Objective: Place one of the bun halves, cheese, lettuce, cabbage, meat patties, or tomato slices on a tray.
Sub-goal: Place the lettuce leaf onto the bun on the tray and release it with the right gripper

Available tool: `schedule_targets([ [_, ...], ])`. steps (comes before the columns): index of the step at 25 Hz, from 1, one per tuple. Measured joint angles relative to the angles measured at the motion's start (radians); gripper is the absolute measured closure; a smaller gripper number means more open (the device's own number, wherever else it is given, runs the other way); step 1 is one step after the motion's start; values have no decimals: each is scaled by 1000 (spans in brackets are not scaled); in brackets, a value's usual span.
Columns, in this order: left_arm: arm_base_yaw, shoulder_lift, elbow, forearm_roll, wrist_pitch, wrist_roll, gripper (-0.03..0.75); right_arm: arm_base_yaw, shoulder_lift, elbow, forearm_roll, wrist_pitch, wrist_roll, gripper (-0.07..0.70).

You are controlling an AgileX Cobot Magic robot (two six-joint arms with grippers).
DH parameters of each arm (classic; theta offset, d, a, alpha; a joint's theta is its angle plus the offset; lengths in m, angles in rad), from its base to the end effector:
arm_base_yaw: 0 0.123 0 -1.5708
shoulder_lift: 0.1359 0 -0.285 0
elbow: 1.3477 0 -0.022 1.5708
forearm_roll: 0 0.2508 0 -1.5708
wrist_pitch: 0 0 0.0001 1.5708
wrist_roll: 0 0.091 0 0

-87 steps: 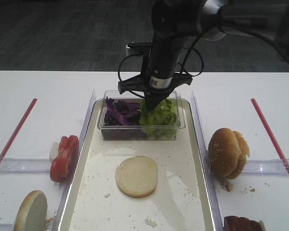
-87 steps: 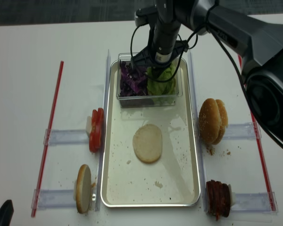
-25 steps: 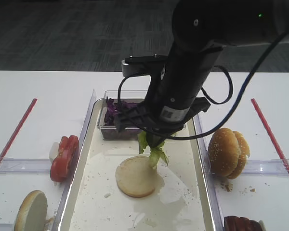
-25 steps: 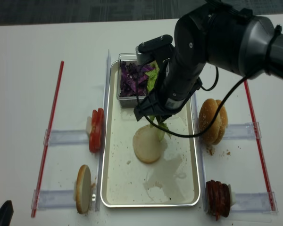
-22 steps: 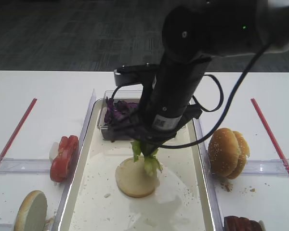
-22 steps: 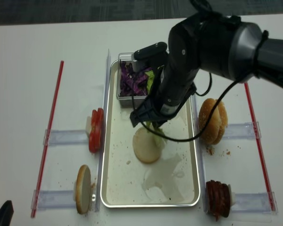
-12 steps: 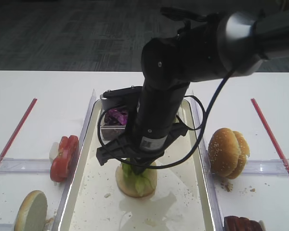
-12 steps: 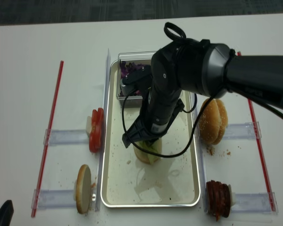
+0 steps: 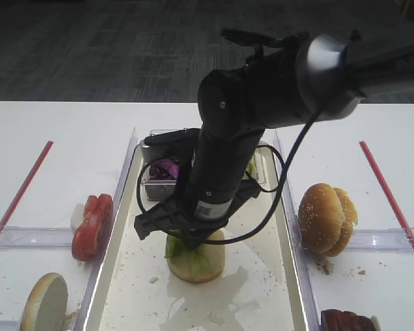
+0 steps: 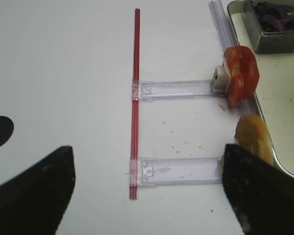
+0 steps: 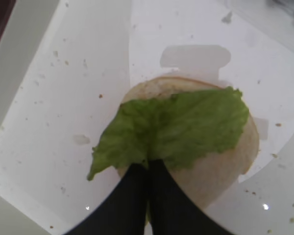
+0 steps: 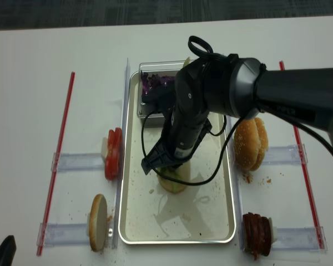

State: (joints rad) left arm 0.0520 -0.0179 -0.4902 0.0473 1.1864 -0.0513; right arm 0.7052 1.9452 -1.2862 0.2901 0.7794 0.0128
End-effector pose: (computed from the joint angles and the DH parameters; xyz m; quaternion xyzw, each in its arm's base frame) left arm -0.0124 0.0033 0.2647 -0.0480 0.8809 0.0237 0.4704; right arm 0.2799 0.2623 0.1679 -0.2481 0.9561 0.1432 0.0621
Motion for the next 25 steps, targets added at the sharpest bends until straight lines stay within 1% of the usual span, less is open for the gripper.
schedule_targets([
  [2,0,0,0,0,0,0,151,0,0,0,-9,-11,0,586],
  [7,0,0,0,0,0,0,151,0,0,0,-23,-14,0,586],
  [9,0,0,0,0,0,0,151,0,0,0,-28,-14,-4,570],
  [10,0,0,0,0,0,0,151,0,0,0,-28,-14,-13,540],
  [12,0,0,0,0,0,0,151,0,0,0,-30,-14,-21,428],
  [13,0,0,0,0,0,0,151,0,0,0,-30,-14,-24,334],
  [15,0,0,0,0,0,0,151,0,0,0,-31,-11,-26,115],
  [17,0,0,0,0,0,0,151,0,0,0,-44,-10,-6,8],
  [18,0,0,0,0,0,0,151,0,0,0,-54,-8,2,-20],
  [20,0,0,0,0,0,0,151,0,0,0,-69,-6,12,-44],
  [25,0,0,0,0,0,0,151,0,-20,0,-77,-3,19,-57],
])
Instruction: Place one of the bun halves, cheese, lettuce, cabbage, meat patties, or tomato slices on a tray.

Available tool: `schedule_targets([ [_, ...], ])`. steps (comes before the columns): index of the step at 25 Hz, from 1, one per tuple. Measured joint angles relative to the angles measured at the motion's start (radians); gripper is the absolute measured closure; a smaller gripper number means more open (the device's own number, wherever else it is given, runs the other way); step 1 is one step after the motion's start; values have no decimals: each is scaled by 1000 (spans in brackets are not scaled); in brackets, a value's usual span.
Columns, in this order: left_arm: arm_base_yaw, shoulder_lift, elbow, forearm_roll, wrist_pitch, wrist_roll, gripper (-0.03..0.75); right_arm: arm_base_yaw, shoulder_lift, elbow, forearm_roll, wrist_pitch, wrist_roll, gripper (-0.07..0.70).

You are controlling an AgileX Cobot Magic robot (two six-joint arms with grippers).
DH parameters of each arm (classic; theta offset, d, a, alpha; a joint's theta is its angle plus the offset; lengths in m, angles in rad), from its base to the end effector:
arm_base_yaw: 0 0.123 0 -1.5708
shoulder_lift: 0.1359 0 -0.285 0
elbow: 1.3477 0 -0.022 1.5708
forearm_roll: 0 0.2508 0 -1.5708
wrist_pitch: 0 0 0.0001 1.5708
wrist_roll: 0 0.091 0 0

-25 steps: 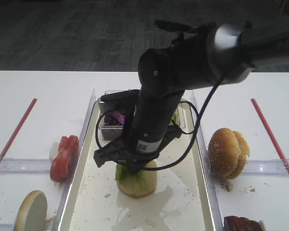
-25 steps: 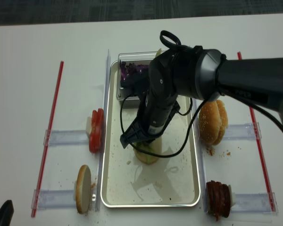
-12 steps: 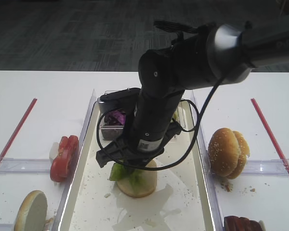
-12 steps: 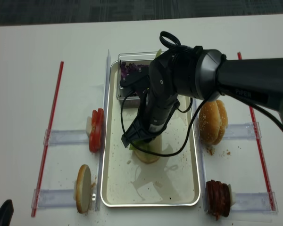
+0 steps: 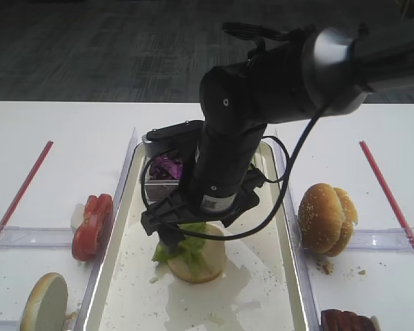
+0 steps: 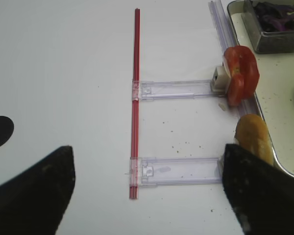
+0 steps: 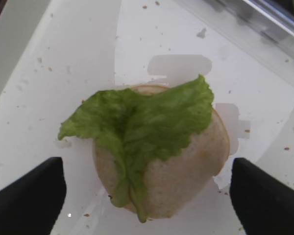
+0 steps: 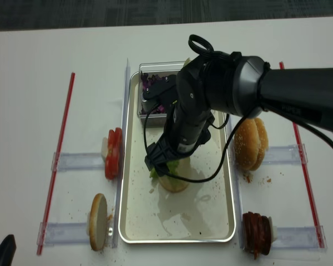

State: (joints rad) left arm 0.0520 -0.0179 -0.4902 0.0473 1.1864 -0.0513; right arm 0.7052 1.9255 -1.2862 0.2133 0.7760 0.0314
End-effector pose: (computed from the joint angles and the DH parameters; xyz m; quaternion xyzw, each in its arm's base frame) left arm -0.0124 0.0033 0.2647 -0.0480 0.8809 0.0237 0.4704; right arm 0.2820 0.2578 0.1744 -0.2636 0.9535 0.1210 0.0823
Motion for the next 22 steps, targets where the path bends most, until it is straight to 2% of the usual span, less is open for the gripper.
schedule_targets([
  [11,0,0,0,0,0,0,151,0,-118,0,-23,19,27,-60],
  [22,0,0,0,0,0,0,151,0,-184,0,-34,62,50,-60],
])
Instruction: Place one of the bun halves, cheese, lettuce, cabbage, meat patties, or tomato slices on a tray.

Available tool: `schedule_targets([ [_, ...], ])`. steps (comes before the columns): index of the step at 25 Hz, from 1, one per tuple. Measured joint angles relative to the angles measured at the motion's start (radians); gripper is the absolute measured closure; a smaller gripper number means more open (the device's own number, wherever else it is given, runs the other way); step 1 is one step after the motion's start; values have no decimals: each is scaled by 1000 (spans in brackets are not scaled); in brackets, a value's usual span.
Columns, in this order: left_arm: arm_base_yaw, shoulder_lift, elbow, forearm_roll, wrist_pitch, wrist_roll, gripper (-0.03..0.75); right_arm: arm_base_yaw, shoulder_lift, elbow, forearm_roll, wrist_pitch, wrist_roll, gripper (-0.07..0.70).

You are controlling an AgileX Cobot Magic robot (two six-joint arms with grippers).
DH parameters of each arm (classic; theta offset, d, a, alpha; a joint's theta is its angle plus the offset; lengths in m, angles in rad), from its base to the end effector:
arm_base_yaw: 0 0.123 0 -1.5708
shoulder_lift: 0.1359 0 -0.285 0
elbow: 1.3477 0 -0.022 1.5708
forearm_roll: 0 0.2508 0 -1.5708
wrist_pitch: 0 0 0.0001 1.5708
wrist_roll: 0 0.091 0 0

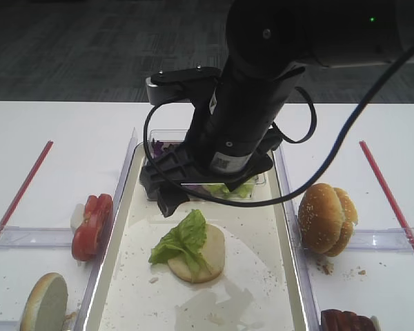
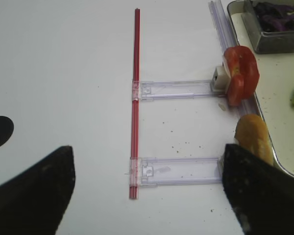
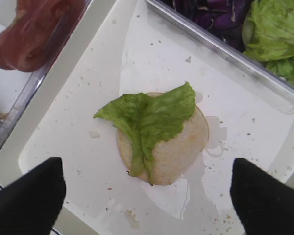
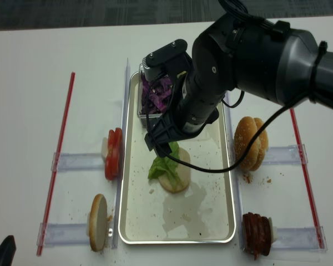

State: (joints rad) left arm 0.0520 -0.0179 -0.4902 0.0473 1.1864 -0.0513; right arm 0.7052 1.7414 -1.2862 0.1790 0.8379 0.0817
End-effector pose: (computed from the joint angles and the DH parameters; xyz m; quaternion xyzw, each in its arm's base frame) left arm -0.0124 0.0033 0.2647 -0.0480 0.8809 0.0237 0.4704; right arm 0.2668 0.2430 0.2410 -0.2559 0.9466 0.1396 0.1377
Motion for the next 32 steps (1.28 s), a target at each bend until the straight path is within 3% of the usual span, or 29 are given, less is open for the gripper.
schedule_targets([
  [5,0,0,0,0,0,0,151,-7,0,-2,-11,2,2,-60],
  [10,0,0,0,0,0,0,151,-84,0,-18,-9,25,2,-60],
  [17,0,0,0,0,0,0,151,-290,0,-41,-52,54,-18,-60],
  [27,0,0,0,0,0,0,151,-675,0,-41,-88,70,-44,-60],
  [32,0,0,0,0,0,0,151,-760,0,-41,-88,93,-82,-58],
])
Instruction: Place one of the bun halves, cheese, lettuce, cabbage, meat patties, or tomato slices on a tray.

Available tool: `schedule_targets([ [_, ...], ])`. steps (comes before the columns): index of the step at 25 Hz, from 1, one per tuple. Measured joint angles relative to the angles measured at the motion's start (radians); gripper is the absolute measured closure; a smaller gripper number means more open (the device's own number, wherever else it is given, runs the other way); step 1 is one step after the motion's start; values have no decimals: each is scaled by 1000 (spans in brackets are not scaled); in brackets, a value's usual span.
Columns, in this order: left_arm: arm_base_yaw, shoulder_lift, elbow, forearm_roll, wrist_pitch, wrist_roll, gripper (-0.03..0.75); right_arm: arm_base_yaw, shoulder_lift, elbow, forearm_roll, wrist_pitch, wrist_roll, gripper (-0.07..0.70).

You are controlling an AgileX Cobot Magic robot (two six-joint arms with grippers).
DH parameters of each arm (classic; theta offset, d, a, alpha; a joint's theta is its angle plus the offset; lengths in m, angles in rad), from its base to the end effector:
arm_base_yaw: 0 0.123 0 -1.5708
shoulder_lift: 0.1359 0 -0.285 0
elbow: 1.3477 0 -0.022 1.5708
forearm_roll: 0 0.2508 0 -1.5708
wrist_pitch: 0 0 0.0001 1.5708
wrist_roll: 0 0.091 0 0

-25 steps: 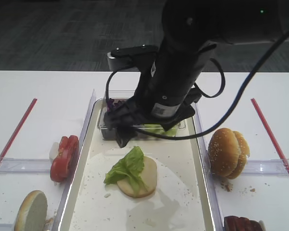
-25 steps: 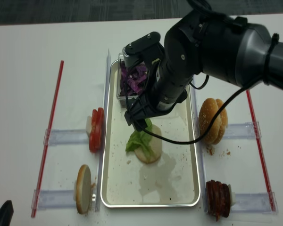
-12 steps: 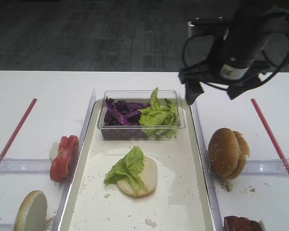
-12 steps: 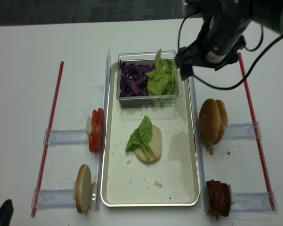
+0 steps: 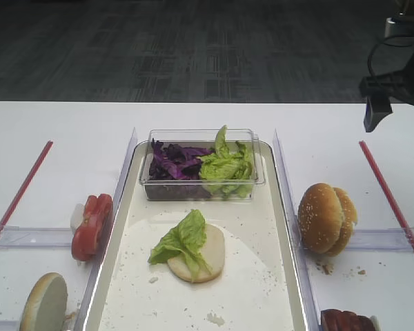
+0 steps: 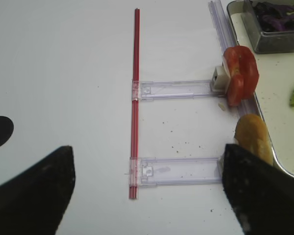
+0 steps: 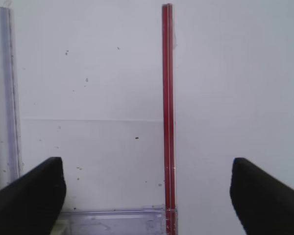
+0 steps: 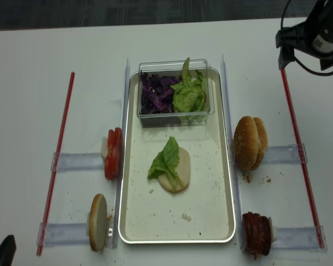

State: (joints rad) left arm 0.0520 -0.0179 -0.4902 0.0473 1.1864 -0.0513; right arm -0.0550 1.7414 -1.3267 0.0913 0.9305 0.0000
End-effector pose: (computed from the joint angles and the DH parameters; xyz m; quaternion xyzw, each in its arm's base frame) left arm -0.0124 0.0033 0.2647 -0.0480 0.8809 0.0237 0.4704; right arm 0.3584 -0.0131 0.2485 0.0484 0.9858 0.0361 0.1566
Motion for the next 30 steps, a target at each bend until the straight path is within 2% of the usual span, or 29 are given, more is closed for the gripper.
schedule_targets([
  [6,0,0,0,0,0,0,151,-7,0,0,0,32,-24,-49],
  [11,0,0,0,0,0,0,151,-8,-4,2,2,83,-44,-49],
  [13,0,0,0,0,0,0,151,-8,-26,31,4,81,-48,-49],
  [21,0,0,0,0,0,0,151,-8,-233,304,20,33,-66,-49],
  [26,0,0,0,0,0,0,151,-9,-467,489,32,6,-73,-49],
  [30,0,0,0,0,0,0,151,-9,-688,609,48,5,-73,-49],
])
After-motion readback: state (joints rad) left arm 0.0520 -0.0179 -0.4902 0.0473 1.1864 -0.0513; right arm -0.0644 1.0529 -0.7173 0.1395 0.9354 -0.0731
